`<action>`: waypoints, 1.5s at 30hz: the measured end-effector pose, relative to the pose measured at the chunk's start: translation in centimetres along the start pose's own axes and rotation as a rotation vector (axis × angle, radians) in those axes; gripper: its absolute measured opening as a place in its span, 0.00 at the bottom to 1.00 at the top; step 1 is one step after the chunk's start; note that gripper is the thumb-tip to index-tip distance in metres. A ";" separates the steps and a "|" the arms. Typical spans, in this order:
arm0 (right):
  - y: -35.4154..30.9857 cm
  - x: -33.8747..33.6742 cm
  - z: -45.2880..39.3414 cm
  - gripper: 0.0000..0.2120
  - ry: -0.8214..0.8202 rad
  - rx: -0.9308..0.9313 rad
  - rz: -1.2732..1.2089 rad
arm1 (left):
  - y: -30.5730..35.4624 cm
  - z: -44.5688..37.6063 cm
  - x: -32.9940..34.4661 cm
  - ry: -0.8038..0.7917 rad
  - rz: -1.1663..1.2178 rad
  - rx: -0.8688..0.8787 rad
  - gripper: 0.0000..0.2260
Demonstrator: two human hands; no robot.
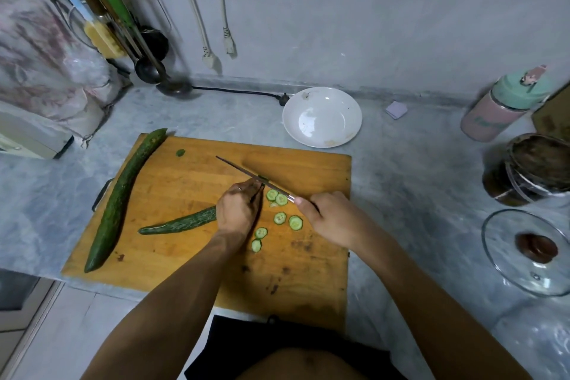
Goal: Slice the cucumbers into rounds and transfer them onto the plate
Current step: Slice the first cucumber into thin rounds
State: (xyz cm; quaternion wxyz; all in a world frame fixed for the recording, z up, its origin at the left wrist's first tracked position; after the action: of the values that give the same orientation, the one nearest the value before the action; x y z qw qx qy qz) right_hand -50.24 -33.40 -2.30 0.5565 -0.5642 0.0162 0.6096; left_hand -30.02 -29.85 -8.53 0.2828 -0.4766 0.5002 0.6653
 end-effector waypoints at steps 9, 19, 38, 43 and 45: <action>-1.1 -0.7 -0.9 0.27 -0.026 -0.033 0.090 | -1.0 -0.6 0.3 -0.001 -0.008 -0.034 0.12; -1.1 0.5 -3.4 0.26 -0.046 -0.018 0.078 | 0.1 -0.2 -0.1 0.081 0.018 0.039 0.08; 0.3 -0.9 -1.8 0.26 -0.023 -0.021 0.013 | -0.5 -0.2 -0.6 0.074 0.201 -0.070 0.09; -0.7 -1.0 -1.5 0.25 -0.026 -0.034 0.046 | -0.4 -0.2 -0.8 0.077 0.146 -0.058 0.09; -0.9 -1.1 -1.4 0.25 -0.025 -0.048 0.062 | -0.2 -0.2 -1.0 0.084 0.130 -0.057 0.08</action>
State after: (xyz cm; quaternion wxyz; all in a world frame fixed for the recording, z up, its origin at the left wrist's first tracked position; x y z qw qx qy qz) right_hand -48.90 -34.68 -1.49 0.5236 -0.5690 0.0119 0.6340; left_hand -29.41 -29.90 -7.65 0.2040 -0.4783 0.5224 0.6758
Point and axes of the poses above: each hand's wrist, its own z-axis away from the middle knuckle, its own x-axis out of the palm, y = z × x, the point moved 7 cm from there along -z, towards the middle knuckle, and after that the axes turned 8 degrees about -y, right-handed, at the moved point
